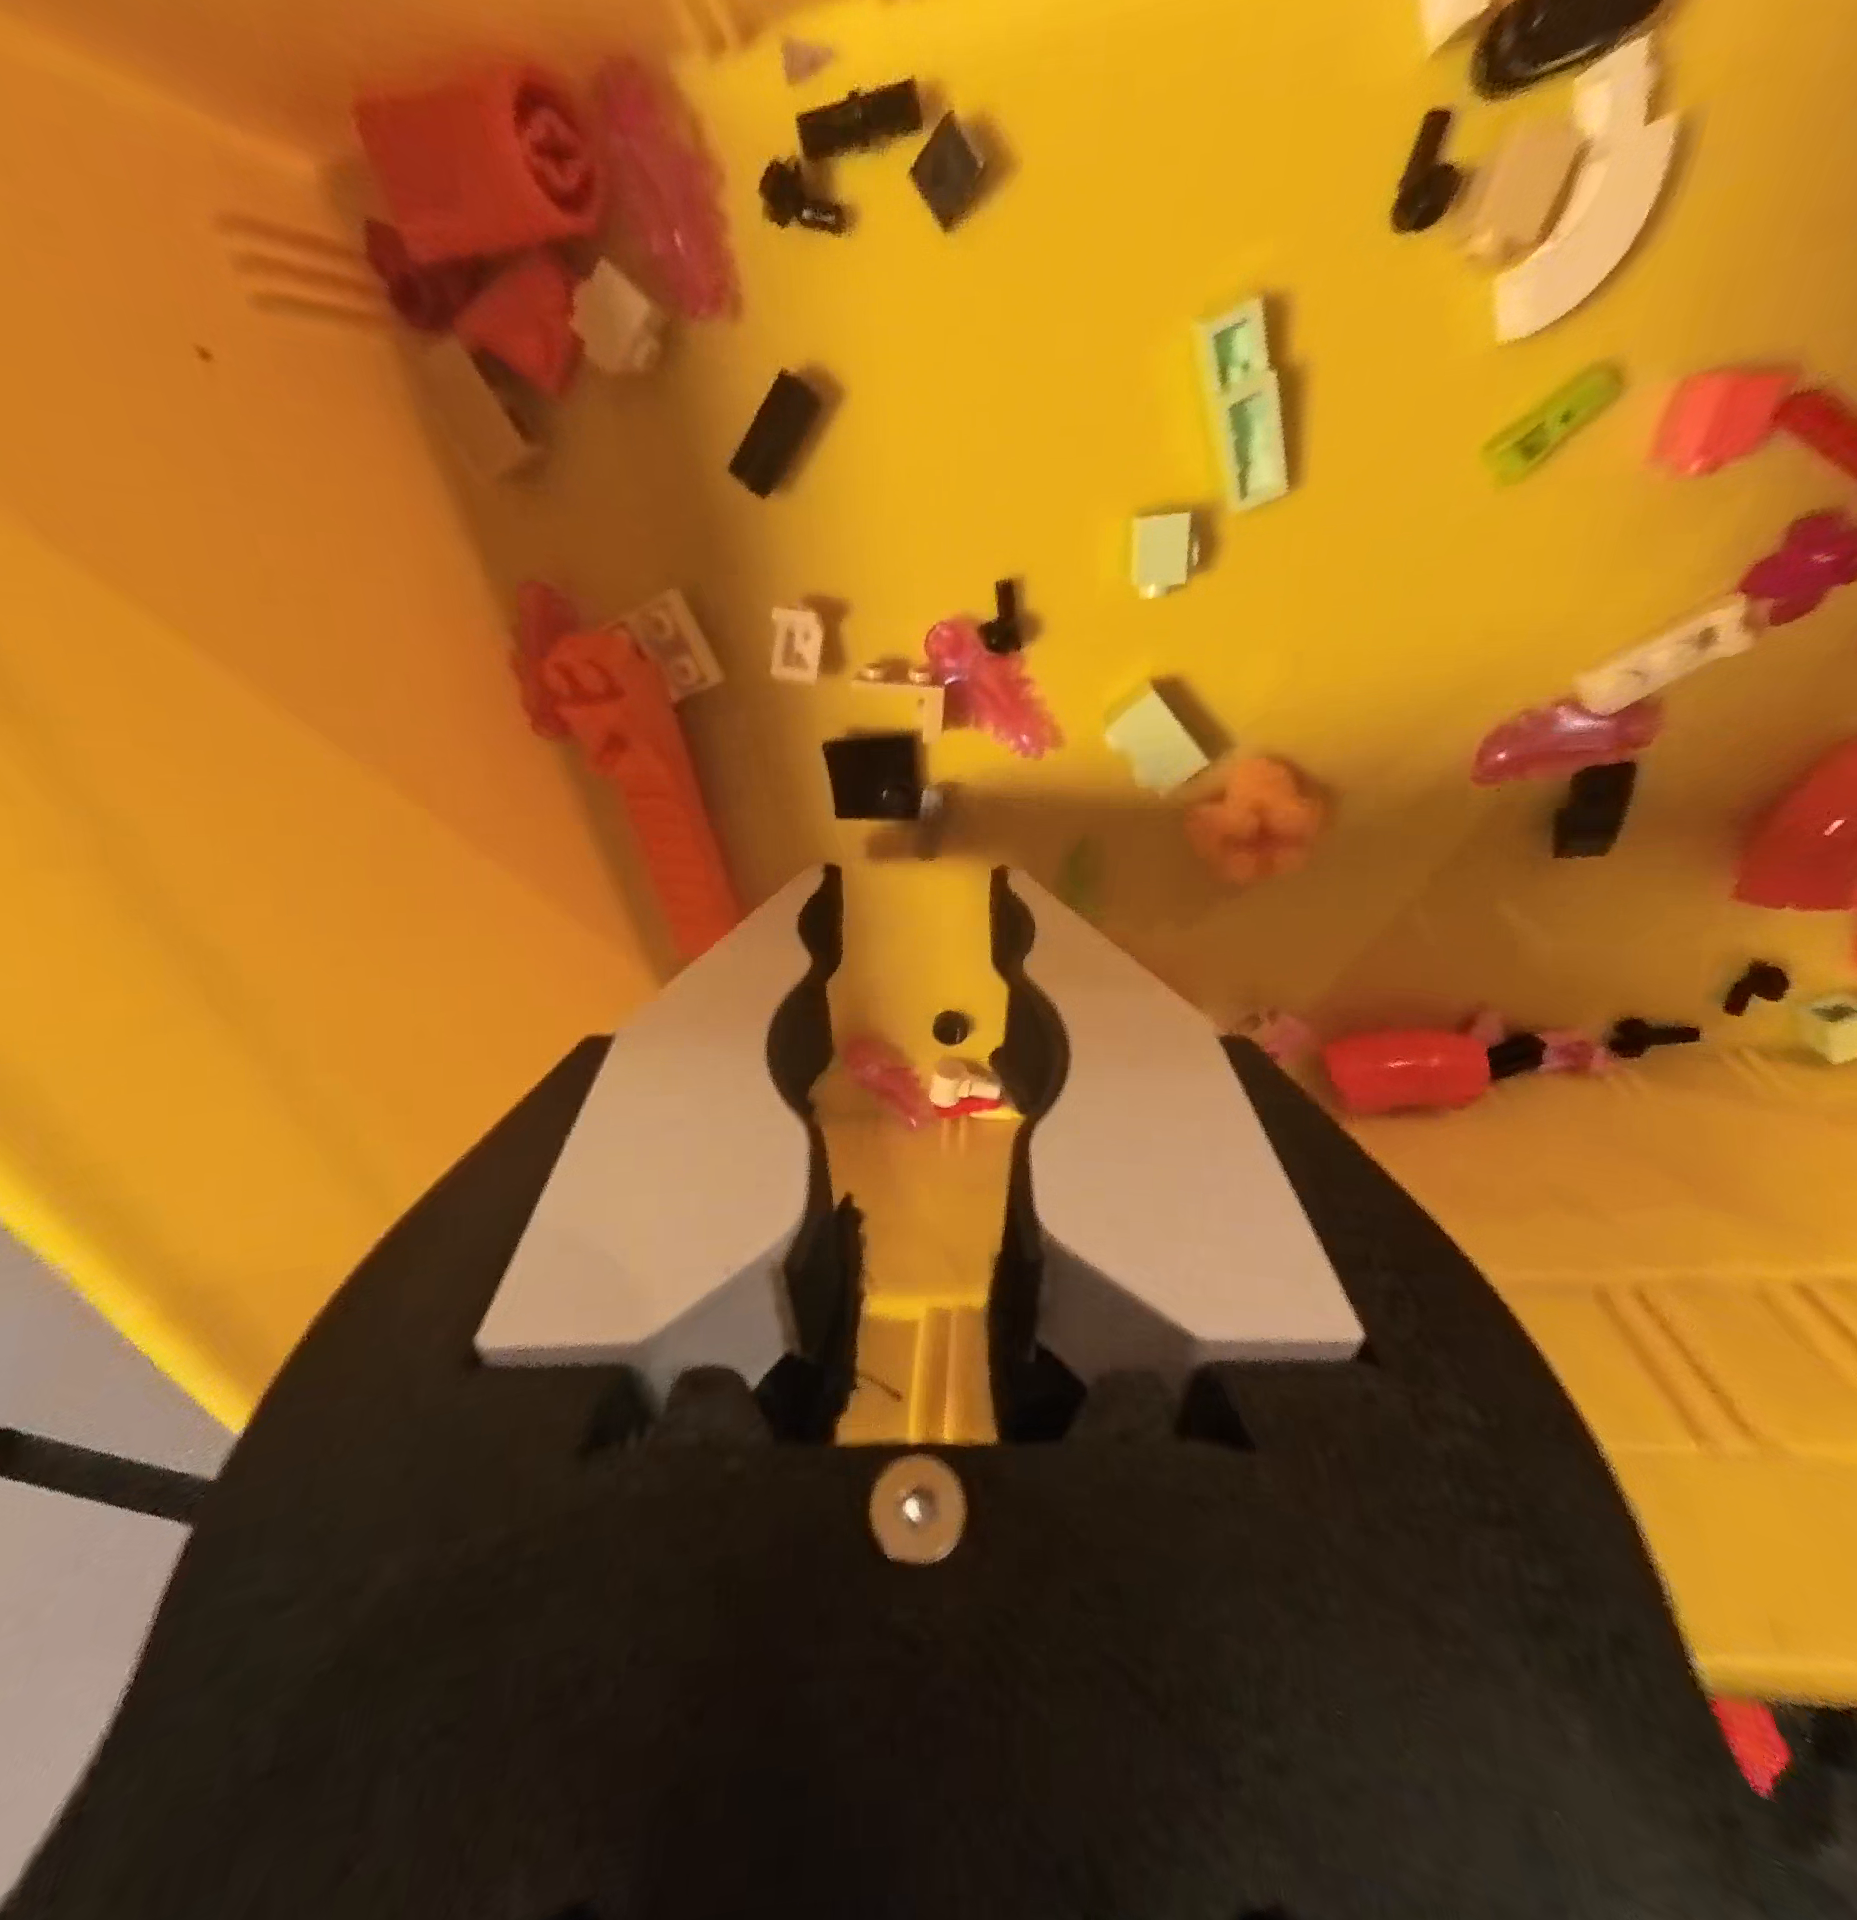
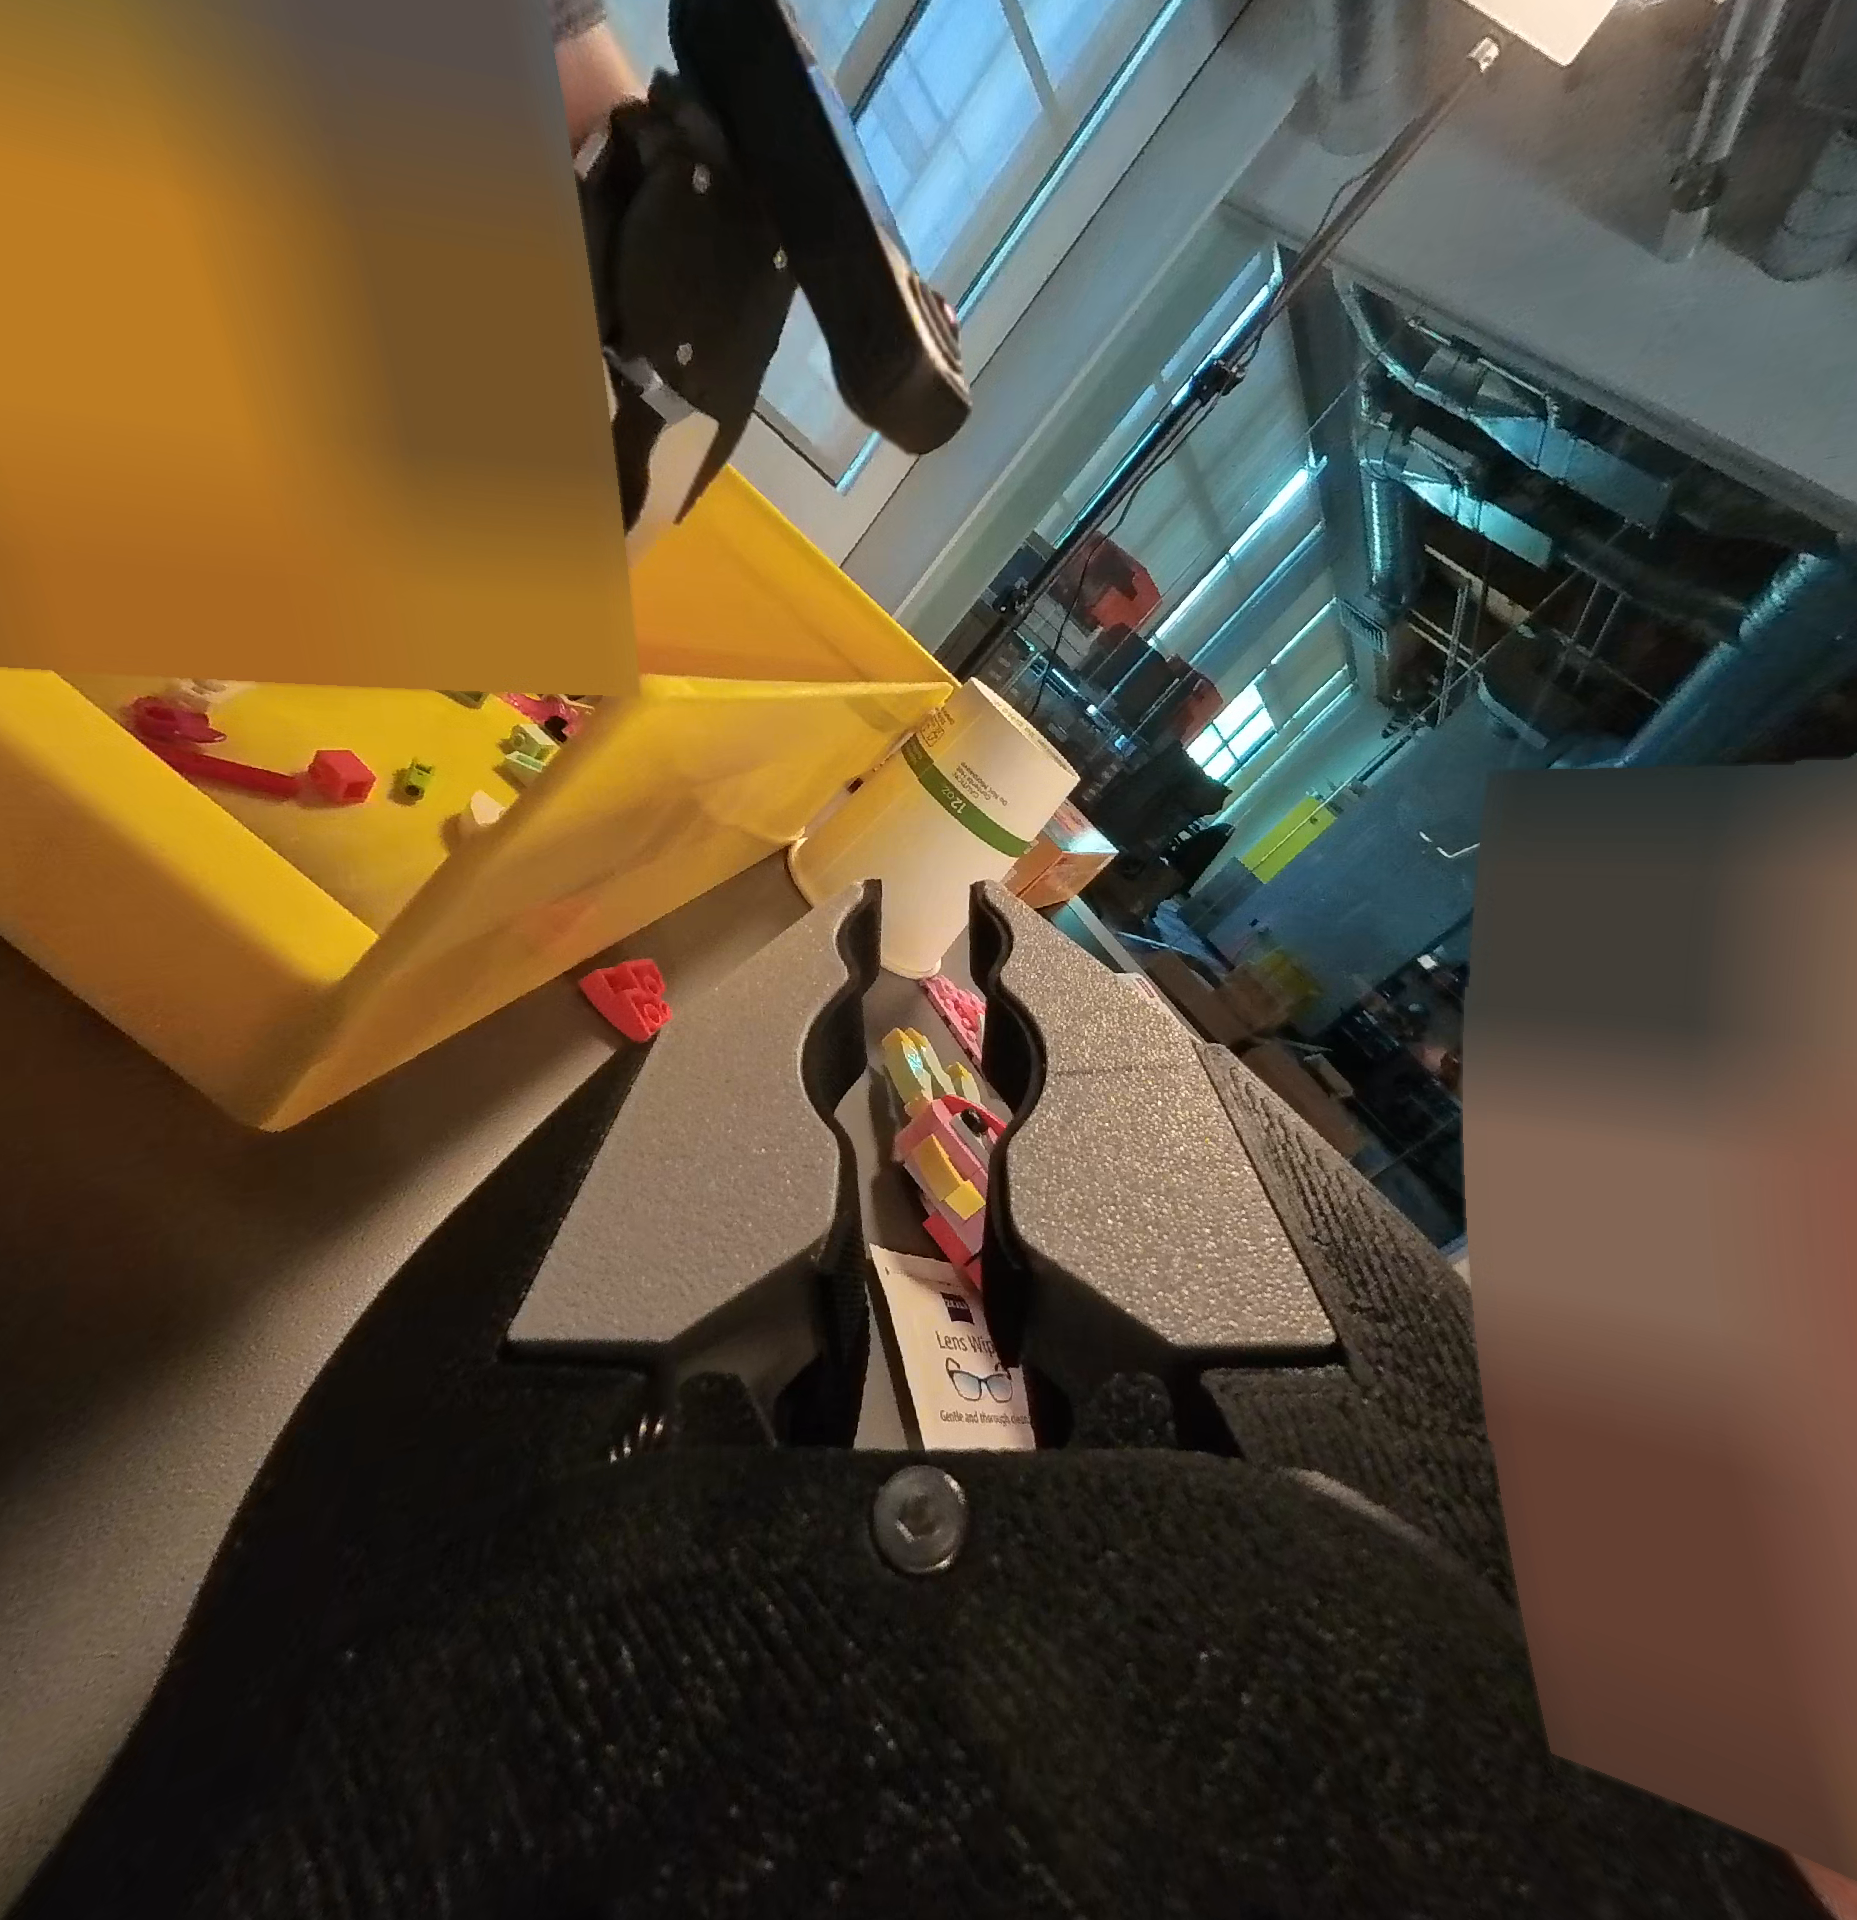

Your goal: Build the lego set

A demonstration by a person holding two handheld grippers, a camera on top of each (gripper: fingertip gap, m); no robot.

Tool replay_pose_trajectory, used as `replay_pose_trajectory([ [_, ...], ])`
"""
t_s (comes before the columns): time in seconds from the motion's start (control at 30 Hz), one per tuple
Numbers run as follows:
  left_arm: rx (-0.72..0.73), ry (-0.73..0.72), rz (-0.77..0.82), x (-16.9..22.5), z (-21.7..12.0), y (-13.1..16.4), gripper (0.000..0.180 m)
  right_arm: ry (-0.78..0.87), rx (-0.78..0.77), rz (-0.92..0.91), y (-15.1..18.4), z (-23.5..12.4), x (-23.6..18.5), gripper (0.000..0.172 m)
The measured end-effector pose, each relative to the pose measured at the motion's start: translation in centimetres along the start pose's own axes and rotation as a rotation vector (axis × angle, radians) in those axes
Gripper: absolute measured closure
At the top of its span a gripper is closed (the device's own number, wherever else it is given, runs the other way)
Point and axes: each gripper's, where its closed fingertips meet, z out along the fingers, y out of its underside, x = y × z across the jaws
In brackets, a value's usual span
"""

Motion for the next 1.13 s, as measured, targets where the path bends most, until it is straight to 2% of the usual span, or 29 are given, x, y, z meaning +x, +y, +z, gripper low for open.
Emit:
replay_pose_trajectory([
  [0.2, -0.034, 0.015, 0.011, 0.2, 0.7, -0.3, 0.162, 0.000, 0.002, 0.001, 0.0, 0.0, 0.0, 0.158],
  [0.33, -0.048, 0.040, 0.005, 0.5, 0.7, -0.1, 0.175, 0.000, 0.003, 0.002, 0.0, 0.0, 0.0, 0.158],
  [0.5, -0.049, -0.005, 0.010, 0.4, 0.6, 0.2, 0.176, 0.002, 0.007, 0.009, 0.0, -0.1, 0.1, 0.157],
  [0.57, -0.019, -0.083, -0.023, -0.3, 0.3, 0.1, 0.176, 0.010, 0.013, 0.027, -0.1, -0.2, 0.4, 0.157],
  [0.7, 0.208, -0.186, -0.146, -0.5, -2.7, -1.8, 0.176, 0.040, 0.033, 0.088, -0.3, -0.6, 1.3, 0.157],
  [0.77, 0.364, -0.290, -0.215, -0.8, -5.7, -3.1, 0.176, 0.050, 0.042, 0.119, -0.5, -0.8, 1.6, 0.155],
  [0.9, 0.730, -0.445, -0.335, 1.5, -12.9, -7.1, 0.176, 0.079, 0.106, 0.215, -1.8, -1.8, 3.0, 0.154],
  [1.0, 0.951, -0.426, -0.408, 5.0, -17.0, -10.2, 0.176, 0.096, 0.200, 0.162, -4.2, -3.2, 4.7, 0.153],
  [1.1, 1.149, -0.293, -0.449, 8.4, -19.6, -14.3, 0.176, 0.058, 0.287, 0.016, -6.9, -4.5, 5.4, 0.149],
  [1.13, 1.197, -0.267, -0.436, 9.3, -20.1, -15.8, 0.177, 0.026, 0.301, 0.028, -7.5, -4.8, 5.5, 0.149],
])
